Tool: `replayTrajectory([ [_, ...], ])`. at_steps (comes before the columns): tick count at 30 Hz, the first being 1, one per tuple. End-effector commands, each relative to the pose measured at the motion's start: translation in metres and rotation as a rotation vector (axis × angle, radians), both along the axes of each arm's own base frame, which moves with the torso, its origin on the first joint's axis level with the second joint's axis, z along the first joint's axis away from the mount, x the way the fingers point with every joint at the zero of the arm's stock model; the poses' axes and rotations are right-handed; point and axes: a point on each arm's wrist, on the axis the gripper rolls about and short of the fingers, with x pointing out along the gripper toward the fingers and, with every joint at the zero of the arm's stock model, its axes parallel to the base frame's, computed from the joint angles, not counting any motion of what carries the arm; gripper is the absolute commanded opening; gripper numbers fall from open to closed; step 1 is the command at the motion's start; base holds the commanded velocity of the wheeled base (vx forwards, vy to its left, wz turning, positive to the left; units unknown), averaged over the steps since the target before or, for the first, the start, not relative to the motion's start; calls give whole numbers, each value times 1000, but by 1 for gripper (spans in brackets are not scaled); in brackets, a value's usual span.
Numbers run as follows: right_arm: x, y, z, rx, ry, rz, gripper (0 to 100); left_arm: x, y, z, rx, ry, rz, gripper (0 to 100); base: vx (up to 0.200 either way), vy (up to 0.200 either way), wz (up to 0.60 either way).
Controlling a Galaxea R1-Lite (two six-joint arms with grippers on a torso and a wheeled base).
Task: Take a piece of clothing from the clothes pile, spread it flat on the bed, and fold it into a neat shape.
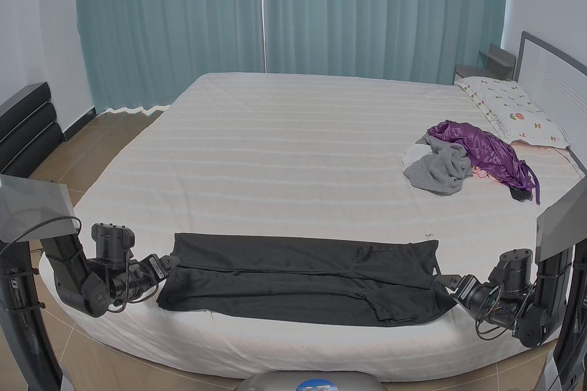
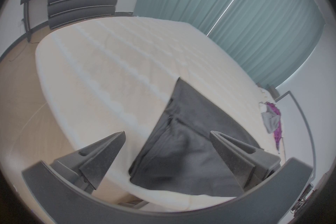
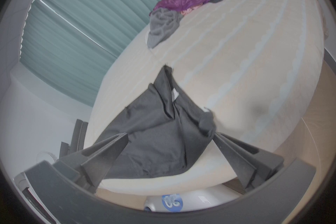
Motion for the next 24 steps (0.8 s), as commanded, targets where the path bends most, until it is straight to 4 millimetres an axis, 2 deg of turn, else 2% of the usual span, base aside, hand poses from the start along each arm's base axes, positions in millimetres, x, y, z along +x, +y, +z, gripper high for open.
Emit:
replayTrajectory([
  [1, 5, -17, 20, 50, -94, -24, 100, 24, -2, 8, -45, -68, -37, 100, 0, 0, 0],
  [7, 4, -26, 19, 94, -82, -7, 100, 34, -10, -12, -59, -7, -90, 100, 0, 0, 0],
  [8, 5, -29, 17, 106, -73, -6, 100, 35, -11, -21, -50, 10, -99, 100, 0, 0, 0],
  [19, 6, -34, 12, 151, -48, 20, 100, 47, -17, -23, -31, -16, -129, 100, 0, 0, 0],
  [20, 6, -34, 11, 149, -45, 21, 100, 47, -17, -24, -30, -14, -130, 0, 0, 0, 0],
  [24, 6, -33, 8, 148, -32, 23, 100, 48, -16, -26, -29, -10, -129, 0, 0, 0, 0],
])
